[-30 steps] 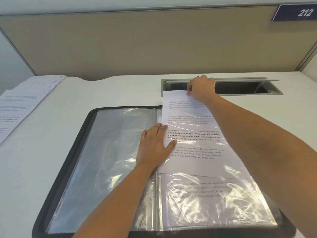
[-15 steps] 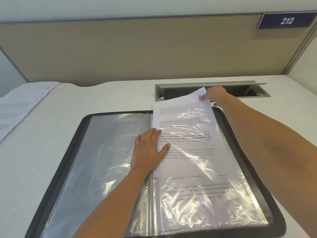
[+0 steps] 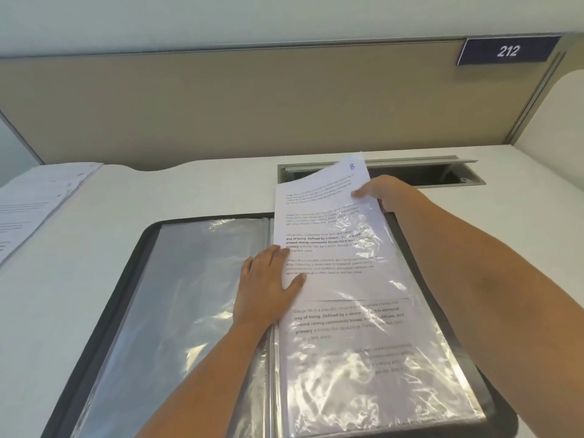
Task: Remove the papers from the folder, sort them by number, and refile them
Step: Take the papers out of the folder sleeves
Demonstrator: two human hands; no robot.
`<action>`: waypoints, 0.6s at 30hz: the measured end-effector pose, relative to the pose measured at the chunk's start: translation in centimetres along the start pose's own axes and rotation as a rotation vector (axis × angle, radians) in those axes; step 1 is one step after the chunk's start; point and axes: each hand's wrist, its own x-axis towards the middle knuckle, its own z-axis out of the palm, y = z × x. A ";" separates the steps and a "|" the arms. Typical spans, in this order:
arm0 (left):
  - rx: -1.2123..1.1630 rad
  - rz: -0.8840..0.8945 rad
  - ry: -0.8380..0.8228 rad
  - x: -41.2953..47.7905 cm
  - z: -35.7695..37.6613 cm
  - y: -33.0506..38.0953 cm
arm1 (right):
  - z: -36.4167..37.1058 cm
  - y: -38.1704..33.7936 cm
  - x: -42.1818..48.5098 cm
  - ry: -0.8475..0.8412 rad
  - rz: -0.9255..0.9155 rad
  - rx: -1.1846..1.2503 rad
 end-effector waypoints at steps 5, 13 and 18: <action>-0.003 0.000 0.000 -0.1 0.1 0.0 | -0.3 0.1 0.1 0.086 -0.098 0.273; 0.011 0.003 -0.009 -0.2 0.0 -0.1 | -0.7 -3.6 -1.7 0.212 -0.303 0.640; 0.005 -0.003 -0.017 -0.3 -0.1 0.1 | -1.3 -5.8 -3.4 0.287 -0.410 0.629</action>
